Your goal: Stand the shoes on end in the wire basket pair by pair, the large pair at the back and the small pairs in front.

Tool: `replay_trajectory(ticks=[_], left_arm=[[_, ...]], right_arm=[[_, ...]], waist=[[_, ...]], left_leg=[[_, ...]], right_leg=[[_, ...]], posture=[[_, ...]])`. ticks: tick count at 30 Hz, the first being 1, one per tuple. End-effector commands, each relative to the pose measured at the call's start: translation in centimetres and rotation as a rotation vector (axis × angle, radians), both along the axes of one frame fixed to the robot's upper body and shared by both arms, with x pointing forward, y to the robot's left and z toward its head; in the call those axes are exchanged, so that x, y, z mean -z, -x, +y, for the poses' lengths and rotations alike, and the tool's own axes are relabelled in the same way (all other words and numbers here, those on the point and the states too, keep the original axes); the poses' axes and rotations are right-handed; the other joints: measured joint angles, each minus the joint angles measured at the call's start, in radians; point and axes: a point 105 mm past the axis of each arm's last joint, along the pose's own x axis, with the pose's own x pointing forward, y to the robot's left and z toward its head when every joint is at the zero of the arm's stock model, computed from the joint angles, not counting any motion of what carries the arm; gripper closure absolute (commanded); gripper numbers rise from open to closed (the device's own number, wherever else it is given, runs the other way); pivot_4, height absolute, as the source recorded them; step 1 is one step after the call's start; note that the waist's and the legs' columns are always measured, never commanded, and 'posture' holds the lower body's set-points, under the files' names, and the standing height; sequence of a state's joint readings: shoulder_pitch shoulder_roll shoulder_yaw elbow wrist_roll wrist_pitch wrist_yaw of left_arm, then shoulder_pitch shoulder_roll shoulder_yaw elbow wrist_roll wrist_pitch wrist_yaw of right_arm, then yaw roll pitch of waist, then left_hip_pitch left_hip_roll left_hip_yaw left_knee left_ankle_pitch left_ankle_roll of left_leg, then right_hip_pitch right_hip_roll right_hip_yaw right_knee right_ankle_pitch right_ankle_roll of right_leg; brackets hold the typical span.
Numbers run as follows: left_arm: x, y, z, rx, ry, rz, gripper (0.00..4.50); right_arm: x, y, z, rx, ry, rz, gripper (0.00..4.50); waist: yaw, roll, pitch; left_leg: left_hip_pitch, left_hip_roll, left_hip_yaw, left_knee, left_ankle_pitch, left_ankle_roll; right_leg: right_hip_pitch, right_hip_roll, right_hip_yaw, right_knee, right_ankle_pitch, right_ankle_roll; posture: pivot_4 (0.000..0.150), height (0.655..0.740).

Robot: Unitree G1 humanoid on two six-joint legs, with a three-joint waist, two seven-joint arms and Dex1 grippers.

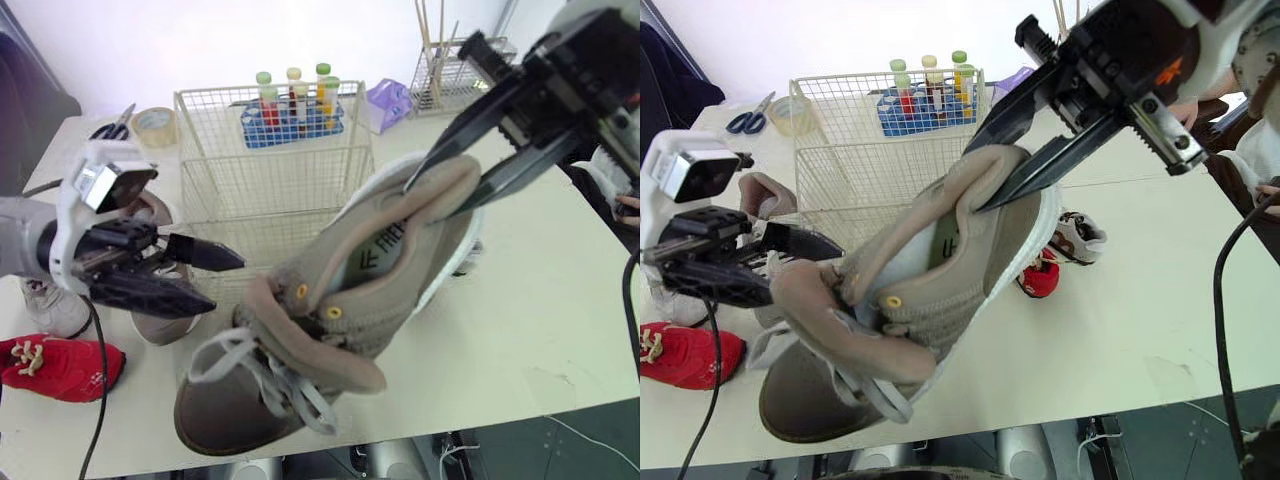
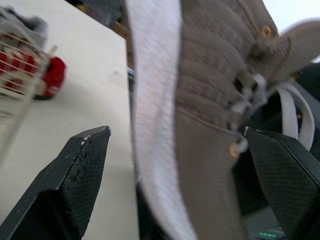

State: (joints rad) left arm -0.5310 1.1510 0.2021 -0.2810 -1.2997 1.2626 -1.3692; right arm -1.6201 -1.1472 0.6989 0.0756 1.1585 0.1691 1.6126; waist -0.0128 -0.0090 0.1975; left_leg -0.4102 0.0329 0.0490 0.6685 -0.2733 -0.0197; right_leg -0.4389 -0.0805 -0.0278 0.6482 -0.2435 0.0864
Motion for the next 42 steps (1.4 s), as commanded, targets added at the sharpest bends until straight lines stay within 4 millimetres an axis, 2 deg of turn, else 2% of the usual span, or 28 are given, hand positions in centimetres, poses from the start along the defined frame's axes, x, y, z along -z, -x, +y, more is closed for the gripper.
replay_trajectory(ticks=[1, 7, 10, 14, 19, 24, 27, 33, 39, 42], left_arm=[[-0.1, 1.6, -0.9, 0.082, 0.019, -0.009, 0.0], [1.9, 2.3, -2.8, 0.168, 0.017, 0.016, 0.0], [3.4, 1.5, -3.8, 0.162, 0.013, 0.024, 0.0], [4.0, 1.0, -4.5, 0.184, 0.009, 0.004, 0.0], [4.6, -0.8, -4.6, 0.119, -0.019, -0.061, 0.0], [4.3, -2.0, -3.9, 0.058, -0.042, -0.116, 0.0], [4.0, -1.9, -3.8, 0.065, -0.04, -0.12, 0.0], [2.9, 0.1, -4.6, 0.165, 0.026, -0.064, 0.0], [2.7, 0.7, -5.0, 0.185, 0.056, -0.016, 0.0], [2.7, 0.7, -5.0, 0.173, 0.066, -0.005, 1.38]], right_arm=[[-1.5, 0.6, 0.1, -0.02, -0.034, -0.073, 3.71], [-1.9, 1.0, 0.6, -0.064, -0.05, -0.095, 3.71], [-2.3, 1.7, 0.8, -0.103, -0.068, -0.1, 3.71], [-2.6, 2.1, 0.9, -0.117, -0.076, -0.115, 3.71], [-3.2, 2.7, 0.7, -0.129, -0.092, -0.109, 3.71], [-3.8, 3.2, 0.3, -0.124, -0.112, -0.102, 3.71], [-4.1, 3.3, 0.1, -0.121, -0.123, -0.099, 3.71], [-4.3, 3.6, 0.0, -0.13, -0.138, -0.091, 3.71], [-4.5, 3.9, -0.1, -0.139, -0.145, -0.071, 3.71], [-4.4, 4.0, -0.3, -0.132, -0.143, -0.056, 3.73]], waist=[[0.001, 0.0, 0.0], [0.0, 0.0, 0.0], [0.001, 0.0, 0.0], [0.001, -0.001, 0.0], [0.001, -0.001, 0.0], [0.001, -0.001, 0.0], [0.0, -0.001, 0.0], [0.001, -0.001, 0.0], [0.001, -0.001, 0.0], [0.0, -0.001, 0.0]], left_leg=[[0.0, 0.0, 0.0, 0.0, 0.0, 0.0], [0.0, 0.0, 0.0, 0.0, 0.0, 0.0], [0.0, 0.0, 0.0, 0.0, 0.0, 0.0], [0.0, 0.0, 0.0, 0.001, 0.0, 0.0], [0.0, 0.0, 0.0, 0.001, 0.0, 0.0], [0.0, 0.0, 0.0, 0.001, 0.0, 0.0], [0.0, 0.0, 0.0, 0.001, 0.0, 0.0], [0.0, 0.0, -0.001, 0.001, 0.0, 0.0], [0.0, 0.0, -0.001, 0.001, 0.0, 0.0], [0.0, 0.0, -0.001, 0.001, 0.0, 0.0]], right_leg=[[0.0, 0.0, 0.0, 0.0, 0.0, 0.0], [0.0, 0.0, 0.0, 0.001, 0.0, 0.0], [0.0, 0.0, 0.0, 0.001, 0.0, 0.0], [0.0, 0.0, 0.0, 0.001, 0.0, 0.0], [0.0, 0.0, 0.0, 0.001, 0.0, 0.0], [0.0, 0.0, 0.0, 0.001, 0.0, 0.0], [0.001, 0.0, 0.0, 0.001, 0.0, 0.0], [0.001, 0.0, 0.0, 0.001, 0.0, 0.0], [0.001, 0.0, 0.0, 0.001, 0.0, 0.0], [0.001, 0.0, 0.0, 0.001, 0.0, 0.0]], posture=[[0.15, 0.74], [0.15, 0.74], [0.15, 0.74], [0.15, 0.74], [0.15, 0.74], [0.15, 0.74], [0.15, 0.74], [0.15, 0.74], [0.15, 0.74], [0.15, 0.74]])
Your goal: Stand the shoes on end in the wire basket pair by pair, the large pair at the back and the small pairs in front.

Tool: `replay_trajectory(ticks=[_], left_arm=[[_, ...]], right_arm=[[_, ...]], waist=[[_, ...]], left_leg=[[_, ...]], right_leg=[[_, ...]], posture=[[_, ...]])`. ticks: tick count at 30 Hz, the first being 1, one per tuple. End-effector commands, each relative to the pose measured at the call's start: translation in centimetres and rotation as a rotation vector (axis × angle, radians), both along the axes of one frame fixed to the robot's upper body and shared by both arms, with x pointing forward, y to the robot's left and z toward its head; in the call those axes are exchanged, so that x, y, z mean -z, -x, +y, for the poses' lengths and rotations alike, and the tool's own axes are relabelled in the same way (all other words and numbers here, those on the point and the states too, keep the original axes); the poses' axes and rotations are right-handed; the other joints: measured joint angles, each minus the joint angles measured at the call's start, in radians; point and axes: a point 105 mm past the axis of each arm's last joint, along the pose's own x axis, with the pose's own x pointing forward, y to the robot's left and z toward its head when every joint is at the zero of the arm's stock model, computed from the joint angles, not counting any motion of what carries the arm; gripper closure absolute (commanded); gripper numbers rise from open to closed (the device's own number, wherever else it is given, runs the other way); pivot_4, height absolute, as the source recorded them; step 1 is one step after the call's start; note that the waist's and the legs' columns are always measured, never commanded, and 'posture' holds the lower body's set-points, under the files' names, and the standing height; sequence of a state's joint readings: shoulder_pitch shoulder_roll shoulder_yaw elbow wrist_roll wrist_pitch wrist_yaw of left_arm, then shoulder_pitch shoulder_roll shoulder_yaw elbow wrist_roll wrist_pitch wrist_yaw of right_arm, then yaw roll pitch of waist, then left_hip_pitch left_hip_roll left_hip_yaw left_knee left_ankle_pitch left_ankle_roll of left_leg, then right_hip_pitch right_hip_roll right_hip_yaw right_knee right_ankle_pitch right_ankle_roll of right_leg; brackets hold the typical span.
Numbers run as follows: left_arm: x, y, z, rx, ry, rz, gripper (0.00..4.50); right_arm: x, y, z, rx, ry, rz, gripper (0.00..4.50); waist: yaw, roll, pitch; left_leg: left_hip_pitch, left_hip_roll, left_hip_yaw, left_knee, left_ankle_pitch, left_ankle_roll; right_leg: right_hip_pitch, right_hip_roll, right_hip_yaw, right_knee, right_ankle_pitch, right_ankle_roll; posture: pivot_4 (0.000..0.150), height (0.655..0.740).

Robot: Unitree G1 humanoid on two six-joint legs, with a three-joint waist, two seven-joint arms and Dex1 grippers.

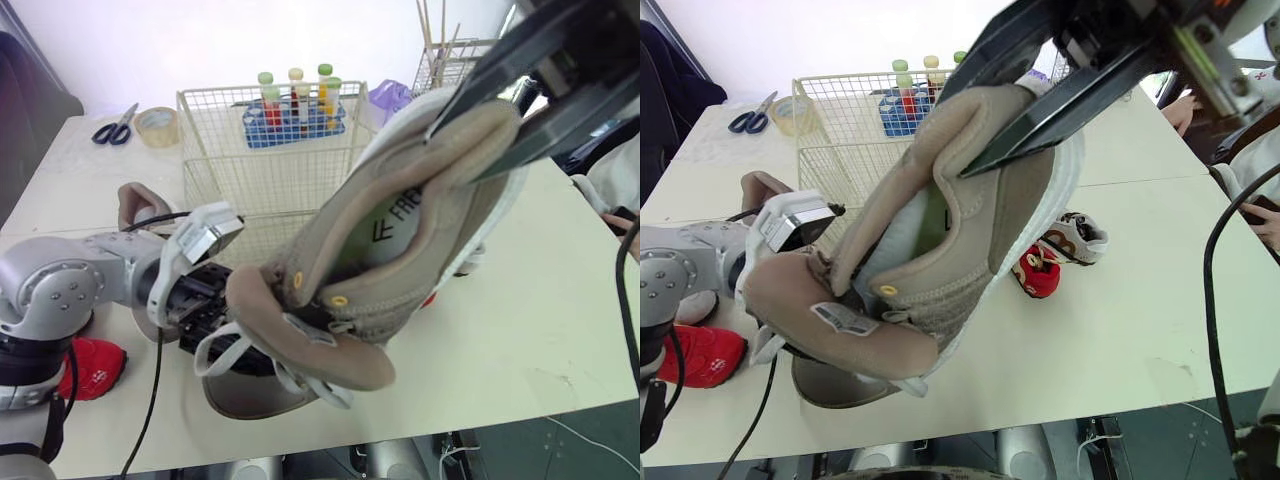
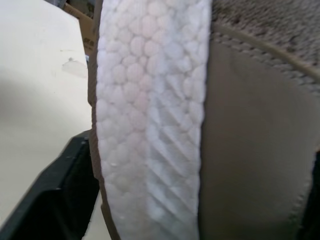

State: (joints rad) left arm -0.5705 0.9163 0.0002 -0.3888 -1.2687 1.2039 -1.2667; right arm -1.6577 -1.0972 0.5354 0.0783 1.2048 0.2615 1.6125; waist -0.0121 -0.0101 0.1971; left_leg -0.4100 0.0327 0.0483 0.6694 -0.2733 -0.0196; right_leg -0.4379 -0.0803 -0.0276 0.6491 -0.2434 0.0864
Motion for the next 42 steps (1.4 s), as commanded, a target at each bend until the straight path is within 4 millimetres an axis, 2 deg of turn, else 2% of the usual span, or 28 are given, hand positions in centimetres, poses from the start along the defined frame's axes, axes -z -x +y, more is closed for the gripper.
replay_trajectory(ticks=[1, 3, 5, 6, 10, 11, 12, 15, 17, 21, 23, 25, 28, 31, 35, 42], left_arm=[[-0.8, 0.2, 0.2, -0.012, 0.032, -0.022, 1.81], [-0.8, 0.2, 0.2, -0.034, 0.039, -0.028, 2.81], [-0.7, 0.1, 0.2, -0.064, 0.048, -0.044, 3.44], [-0.7, 0.0, 0.1, -0.08, 0.051, -0.053, 3.59], [-1.1, 0.1, -0.3, -0.136, 0.107, -0.077, 3.6], [-1.1, 0.1, -0.4, -0.155, 0.121, -0.089, 3.6], [-1.2, 0.2, -0.5, -0.178, 0.138, -0.095, 3.6], [-1.1, 0.4, -0.5, -0.265, 0.199, -0.089, 3.6], [-0.9, 0.7, -0.6, -0.307, 0.227, -0.08, 3.6], [-0.8, 0.9, -0.8, -0.382, 0.291, -0.07, 3.6], [-1.4, 0.2, -1.0, -0.426, 0.363, -0.076, 3.6], [-1.8, -0.2, -1.3, -0.447, 0.412, -0.079, 3.6], [-2.1, -0.6, -1.7, -0.451, 0.448, -0.073, 3.6], [-1.6, -1.1, -2.1, -0.439, 0.453, -0.049, 3.6], [-1.4, -1.3, -2.1, -0.426, 0.459, -0.03, 3.6], [-1.1, -1.3, -2.1, -0.399, 0.431, -0.028, 3.6]], right_arm=[[-1.3, 1.4, -0.7, -0.034, -0.046, -0.013, 3.73], [-1.2, 1.5, -1.0, -0.022, -0.044, 0.003, 3.73], [-1.2, 1.6, -1.3, -0.009, -0.041, 0.02, 3.73], [-1.1, 1.6, -1.5, 0.0, -0.037, 0.028, 3.73], [-0.6, 1.0, -2.1, 0.069, -0.026, 0.047, 3.73], [-0.6, 0.4, -2.3, 0.106, -0.033, 0.038, 3.07], [-0.7, -0.3, -2.6, 0.151, -0.042, 0.03, 2.7], [-1.5, -3.5, -4.6, 0.349, -0.112, 0.073, 1.18], [-2.1, -4.6, -6.2, 0.461, -0.167, 0.132, 0.07], [-3.2, -7.0, -10.4, 0.715, -0.448, 0.375, 0.02], [-1.6, -8.0, -12.6, 0.725, -0.613, 0.688, 0.02], [0.3, -8.2, -13.4, 0.684, -0.698, 0.9, 0.02], [2.9, -8.2, -12.7, 0.661, -0.742, 1.018, 0.02], [5.7, -7.5, -10.1, 0.584, -0.729, 1.125, 0.02], [6.8, -6.1, -7.5, 0.518, -0.674, 1.165, 0.02], [7.2, -5.3, -5.0, 0.492, -0.58, 1.147, 0.02]], waist=[[0.0, 0.0, 0.0], [0.0, 0.0, 0.0], [0.0, 0.0, 0.0], [0.001, 0.0, 0.0], [0.001, 0.0, 0.0], [0.001, 0.0, 0.0], [0.001, 0.0, 0.0], [-0.001, 0.0, 0.0], [0.0, -0.001, 0.0], [0.008, -0.001, 0.0], [0.017, -0.004, -0.002], [0.024, -0.006, -0.004], [0.024, -0.004, -0.004], [0.023, -0.004, -0.004], [0.023, -0.003, -0.004], [0.023, -0.004, -0.004]], left_leg=[[0.0, 0.0, 0.0, 0.0, 0.0, 0.0], [0.0, 0.0, 0.0, 0.0, 0.0, 0.0], [0.0, 0.0, 0.0, 0.0, 0.0, 0.0], [0.0, 0.0, 0.0, 0.0, 0.0, 0.0], [0.0, 0.0, 0.0, 0.0, 0.0, 0.0], [0.0, 0.0, -0.001, 0.001, 0.0, 0.0], [0.0, 0.0, -0.001, 0.001, 0.0, 0.0], [0.001, 0.0, -0.001, 0.001, 0.0, 0.0], [0.001, 0.0, 0.0, 0.002, 0.0, 0.0], [0.001, 0.0, -0.001, 0.003, 0.0, 0.0], [0.001, 0.0, -0.001, 0.006, 0.0, 0.0], [0.002, 0.0, -0.004, 0.01, -0.001, 0.002], [0.002, 0.0, -0.002, 0.014, -0.001, 0.002], [0.002, 0.0, -0.002, 0.014, -0.001, 0.002], [0.002, 0.0, -0.003, 0.013, -0.001, 0.002], [0.002, 0.0, -0.003, 0.014, -0.001, 0.002]], right_leg=[[0.0, 0.0, 0.0, 0.0, 0.0, 0.0], [0.0, 0.0, 0.0, 0.0, 0.0, 0.0], [0.0, 0.0, 0.0, 0.0, 0.0, 0.0], [0.0, 0.0, 0.0, 0.0, 0.0, 0.0], [0.0, 0.0, 0.0, 0.0, 0.0, 0.0], [0.001, 0.0, 0.0, 0.0, 0.0, 0.0], [0.001, 0.0, 0.0, 0.0, 0.0, 0.0], [0.002, 0.0, 0.0, 0.0, 0.0, 0.0], [0.003, 0.0, 0.001, -0.001, 0.0, 0.0], [0.004, -0.001, 0.0, -0.001, 0.0, -0.001], [0.005, -0.001, 0.0, -0.001, 0.0, -0.001], [0.01, 0.0, -0.002, -0.002, -0.002, -0.004], [0.011, -0.001, 0.001, -0.002, -0.001, -0.005], [0.011, 0.0, 0.001, -0.001, 0.001, -0.002], [0.011, 0.001, 0.0, 0.0, 0.001, -0.001], [0.011, 0.001, 0.0, -0.002, 0.0, -0.002]], posture=[[0.15, 0.74], [0.15, 0.74], [0.15, 0.74], [0.15, 0.74], [0.15, 0.74], [0.15, 0.74], [0.15, 0.74], [0.15, 0.74], [0.15, 0.74], [0.15, 0.74], [0.15, 0.74], [0.15, 0.74], [0.15, 0.74], [0.15, 0.74], [0.15, 0.74], [0.15, 0.74]])
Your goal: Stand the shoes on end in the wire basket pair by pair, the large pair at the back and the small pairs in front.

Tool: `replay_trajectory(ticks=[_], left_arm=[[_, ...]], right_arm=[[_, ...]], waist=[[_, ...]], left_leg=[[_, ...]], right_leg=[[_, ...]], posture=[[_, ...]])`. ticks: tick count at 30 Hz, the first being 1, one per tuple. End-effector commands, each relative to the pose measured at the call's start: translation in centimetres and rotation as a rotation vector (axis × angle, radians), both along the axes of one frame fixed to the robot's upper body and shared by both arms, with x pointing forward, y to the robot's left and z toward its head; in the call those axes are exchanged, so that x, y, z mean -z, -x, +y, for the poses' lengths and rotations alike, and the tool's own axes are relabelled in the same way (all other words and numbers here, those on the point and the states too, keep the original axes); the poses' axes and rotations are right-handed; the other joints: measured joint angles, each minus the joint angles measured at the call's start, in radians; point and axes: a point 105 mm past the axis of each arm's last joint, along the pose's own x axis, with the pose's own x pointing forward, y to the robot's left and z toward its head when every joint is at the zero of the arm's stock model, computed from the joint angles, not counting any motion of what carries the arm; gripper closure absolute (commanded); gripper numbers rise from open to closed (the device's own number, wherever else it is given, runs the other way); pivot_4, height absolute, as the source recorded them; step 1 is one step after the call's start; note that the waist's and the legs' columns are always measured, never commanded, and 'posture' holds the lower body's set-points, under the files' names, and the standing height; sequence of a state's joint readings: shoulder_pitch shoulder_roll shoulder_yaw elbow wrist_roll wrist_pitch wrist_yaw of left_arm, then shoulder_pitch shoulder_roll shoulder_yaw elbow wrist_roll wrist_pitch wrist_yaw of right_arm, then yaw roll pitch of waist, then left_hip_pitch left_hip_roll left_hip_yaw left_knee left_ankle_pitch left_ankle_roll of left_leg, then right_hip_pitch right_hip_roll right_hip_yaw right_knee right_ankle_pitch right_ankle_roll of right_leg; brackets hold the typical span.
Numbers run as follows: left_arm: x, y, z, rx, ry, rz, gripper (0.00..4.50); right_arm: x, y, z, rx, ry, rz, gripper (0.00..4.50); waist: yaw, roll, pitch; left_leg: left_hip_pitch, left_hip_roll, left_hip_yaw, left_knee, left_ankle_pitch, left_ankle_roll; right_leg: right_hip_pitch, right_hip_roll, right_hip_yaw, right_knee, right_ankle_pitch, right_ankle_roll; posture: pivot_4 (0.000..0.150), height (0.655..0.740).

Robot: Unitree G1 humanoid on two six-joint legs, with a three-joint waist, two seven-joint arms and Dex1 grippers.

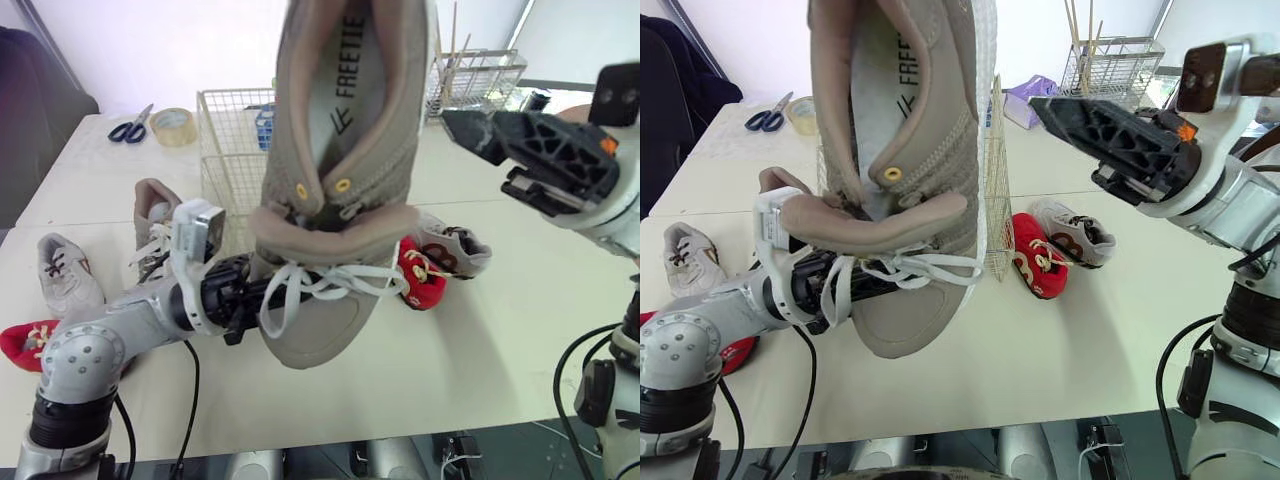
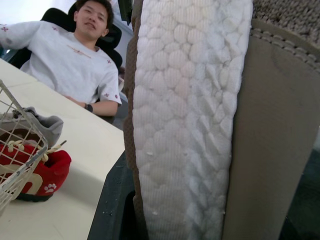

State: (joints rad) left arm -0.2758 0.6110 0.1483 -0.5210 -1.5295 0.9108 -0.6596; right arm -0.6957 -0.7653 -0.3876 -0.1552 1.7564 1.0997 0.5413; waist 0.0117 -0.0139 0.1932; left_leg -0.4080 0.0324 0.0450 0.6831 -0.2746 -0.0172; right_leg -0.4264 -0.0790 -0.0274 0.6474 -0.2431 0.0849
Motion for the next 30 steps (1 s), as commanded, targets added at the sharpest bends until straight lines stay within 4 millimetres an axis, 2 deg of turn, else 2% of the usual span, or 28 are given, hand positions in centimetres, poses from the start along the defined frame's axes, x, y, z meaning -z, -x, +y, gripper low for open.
replay_trajectory(ticks=[1, 5, 12, 15, 21, 30], left_arm=[[-0.7, 0.4, -0.1, 0.038, 0.0, -0.05, 3.6], [0.0, 0.6, -0.6, 0.052, -0.035, -0.058, 3.6], [0.1, 0.5, -0.3, 0.033, -0.032, -0.05, 3.6], [-0.2, 0.1, 0.0, 0.014, -0.015, -0.046, 3.6], [-1.0, 0.1, 0.2, 0.018, 0.0, -0.062, 3.6], [-0.5, 0.4, -0.6, 0.044, -0.031, -0.056, 3.6]], right_arm=[[-0.5, 0.8, 1.7, -0.038, 0.028, -0.06, 0.02], [0.5, 0.0, 2.7, -0.016, 0.051, -0.052, 0.02], [0.2, 1.3, 3.7, -0.098, 0.045, -0.078, 0.02], [0.9, 2.2, 4.0, -0.141, 0.081, -0.069, 0.02], [3.2, 1.8, 4.1, -0.115, 0.148, -0.025, 0.02], [3.1, 1.5, 4.9, -0.119, 0.119, -0.034, 0.02]], waist=[[-0.001, 0.0, 0.0], [-0.002, 0.0, 0.0], [-0.001, 0.0, 0.0], [-0.001, 0.0, 0.0], [0.0, 0.0, 0.0], [-0.001, 0.0, 0.0]], left_leg=[[0.0, 0.0, 0.0, 0.0, 0.0, 0.0], [0.0, 0.0, -0.001, 0.0, 0.0, 0.0], [0.0, 0.0, 0.0, 0.0, 0.0, 0.0], [0.0, 0.0, -0.001, -0.001, 0.0, 0.0], [-0.001, 0.0, 0.0, -0.001, 0.0, 0.0], [0.0, 0.0, -0.001, -0.001, 0.0, 0.001]], right_leg=[[0.0, 0.0, 0.0, 0.0, 0.0, 0.0], [0.0, 0.001, 0.0, 0.0, 0.0, 0.0], [0.0, 0.0, 0.0, -0.001, 0.0, 0.0], [0.0, 0.0, 0.0, -0.001, 0.0, 0.0], [0.0, 0.0, 0.0, -0.001, -0.001, -0.002], [0.0, 0.0, 0.0, -0.001, -0.001, -0.002]], posture=[[0.15, 0.74], [0.15, 0.74], [0.15, 0.74], [0.15, 0.74], [0.15, 0.74], [0.15, 0.74]])
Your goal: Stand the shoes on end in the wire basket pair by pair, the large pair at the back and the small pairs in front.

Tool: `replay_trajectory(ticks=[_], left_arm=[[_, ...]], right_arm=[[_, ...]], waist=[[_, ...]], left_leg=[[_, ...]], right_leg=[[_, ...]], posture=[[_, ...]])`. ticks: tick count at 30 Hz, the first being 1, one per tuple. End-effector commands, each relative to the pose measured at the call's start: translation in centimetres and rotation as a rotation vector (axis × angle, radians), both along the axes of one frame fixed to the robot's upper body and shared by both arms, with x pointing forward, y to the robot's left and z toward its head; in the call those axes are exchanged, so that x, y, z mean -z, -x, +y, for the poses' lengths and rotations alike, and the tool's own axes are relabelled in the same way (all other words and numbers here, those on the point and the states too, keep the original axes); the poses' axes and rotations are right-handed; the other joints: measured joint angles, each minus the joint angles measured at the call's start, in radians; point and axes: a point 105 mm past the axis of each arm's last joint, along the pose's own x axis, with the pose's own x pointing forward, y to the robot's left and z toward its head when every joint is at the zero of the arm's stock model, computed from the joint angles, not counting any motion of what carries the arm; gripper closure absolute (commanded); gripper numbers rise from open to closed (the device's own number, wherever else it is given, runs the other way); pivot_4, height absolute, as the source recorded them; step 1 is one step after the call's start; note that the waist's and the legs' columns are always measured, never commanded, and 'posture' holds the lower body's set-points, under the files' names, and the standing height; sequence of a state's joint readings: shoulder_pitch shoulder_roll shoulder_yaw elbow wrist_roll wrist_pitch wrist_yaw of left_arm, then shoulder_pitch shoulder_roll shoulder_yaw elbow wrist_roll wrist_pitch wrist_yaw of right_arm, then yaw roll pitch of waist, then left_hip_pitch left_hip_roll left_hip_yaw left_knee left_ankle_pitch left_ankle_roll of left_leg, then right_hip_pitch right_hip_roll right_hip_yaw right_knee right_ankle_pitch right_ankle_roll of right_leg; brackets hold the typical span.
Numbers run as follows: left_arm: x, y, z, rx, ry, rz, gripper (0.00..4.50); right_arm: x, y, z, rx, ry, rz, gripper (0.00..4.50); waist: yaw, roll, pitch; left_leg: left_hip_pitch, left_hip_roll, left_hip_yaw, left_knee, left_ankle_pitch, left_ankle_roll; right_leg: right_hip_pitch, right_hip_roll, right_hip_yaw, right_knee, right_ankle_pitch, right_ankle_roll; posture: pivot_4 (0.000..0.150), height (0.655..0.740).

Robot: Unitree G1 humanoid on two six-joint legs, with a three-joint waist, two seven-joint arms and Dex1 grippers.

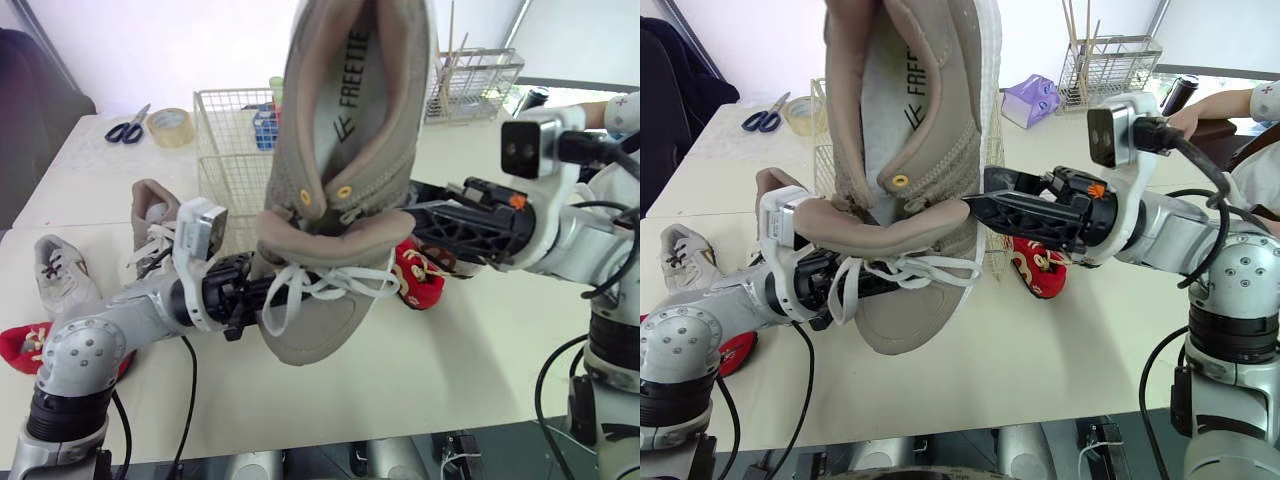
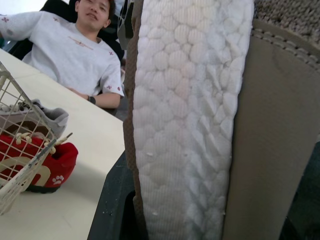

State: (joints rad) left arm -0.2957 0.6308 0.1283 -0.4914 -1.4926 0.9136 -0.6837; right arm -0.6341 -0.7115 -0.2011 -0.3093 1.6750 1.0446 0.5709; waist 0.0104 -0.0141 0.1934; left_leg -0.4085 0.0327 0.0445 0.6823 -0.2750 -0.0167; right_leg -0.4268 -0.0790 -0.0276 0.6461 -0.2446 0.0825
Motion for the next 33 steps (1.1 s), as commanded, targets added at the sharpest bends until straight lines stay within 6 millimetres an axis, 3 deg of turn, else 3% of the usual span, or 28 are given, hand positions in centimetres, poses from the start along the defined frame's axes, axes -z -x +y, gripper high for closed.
replay_trajectory(ticks=[1, 5, 11, 13, 16, 23, 29, 33], left_arm=[[-0.7, 0.9, -0.7, 0.05, -0.003, -0.053, 3.6], [-0.3, 0.8, -0.7, 0.048, -0.019, -0.048, 3.6], [-0.3, 0.4, -0.5, 0.026, -0.038, -0.059, 3.6], [-0.2, 0.3, -0.4, 0.017, -0.047, -0.063, 3.6], [-0.3, 0.2, -0.1, 0.005, -0.058, -0.066, 3.6], [-0.6, 0.4, 1.3, -0.074, -0.191, -0.13, 0.04], [-2.1, 0.3, 4.9, -0.221, -0.437, -0.265, 0.04], [-4.6, 0.0, 6.9, -0.348, -0.5, -0.331, 0.04]], right_arm=[[-0.8, 0.4, 0.4, -0.014, -0.021, -0.052, 0.02], [-0.7, 0.6, 0.9, -0.042, -0.016, -0.06, 0.02], [-0.6, 0.8, 1.0, -0.059, -0.016, -0.055, 2.72], [-0.7, 1.0, 1.0, -0.073, -0.015, -0.062, 3.25], [-1.2, 1.4, 0.9, -0.088, -0.012, -0.086, 3.34], [-3.7, 1.7, 0.2, -0.109, 0.0, -0.206, 3.34], [-8.2, -1.0, -1.7, -0.011, -0.015, -0.366, 3.34], [-10.4, -4.5, -3.4, 0.105, -0.005, -0.529, 3.34]], waist=[[0.0, 0.0, 0.0], [0.001, 0.0, 0.0], [0.001, 0.0, 0.0], [0.0, 0.0, 0.0], [0.0, 0.0, 0.0], [-0.001, 0.0, 0.001], [-0.006, 0.0, 0.001], [-0.007, 0.0, 0.002]], left_leg=[[0.0, 0.0, 0.0, 0.0, 0.0, 0.0], [0.0, 0.0, 0.0, 0.0, 0.0, 0.0], [0.0, 0.0, 0.0, 0.0, 0.0, 0.0], [0.0, 0.0, 0.0, 0.0, 0.0, 0.0], [0.0, 0.0, 0.0, 0.0, 0.0, 0.0], [0.0, 0.0, 0.0, -0.001, 0.0, 0.0], [-0.001, 0.0, 0.001, -0.003, 0.0, 0.0], [-0.002, 0.0, 0.002, -0.004, 0.0, 0.0]], right_leg=[[0.0, 0.0, 0.0, 0.0, 0.0, 0.0], [0.0, 0.0, 0.0, 0.0, 0.0, 0.0], [0.0, 0.0, 0.0, 0.0, 0.0, 0.0], [0.0, 0.0, 0.0, -0.001, 0.0, 0.0], [0.0, 0.0, 0.0, -0.001, 0.0, 0.0], [-0.001, 0.0, 0.0, -0.001, 0.0, 0.0], [-0.002, 0.0, 0.0, -0.002, -0.001, -0.001], [-0.003, 0.0, 0.0, -0.007, -0.001, -0.001]], posture=[[0.15, 0.74], [0.15, 0.74], [0.15, 0.74], [0.15, 0.74], [0.15, 0.74], [0.15, 0.74], [0.15, 0.74], [0.15, 0.74]])
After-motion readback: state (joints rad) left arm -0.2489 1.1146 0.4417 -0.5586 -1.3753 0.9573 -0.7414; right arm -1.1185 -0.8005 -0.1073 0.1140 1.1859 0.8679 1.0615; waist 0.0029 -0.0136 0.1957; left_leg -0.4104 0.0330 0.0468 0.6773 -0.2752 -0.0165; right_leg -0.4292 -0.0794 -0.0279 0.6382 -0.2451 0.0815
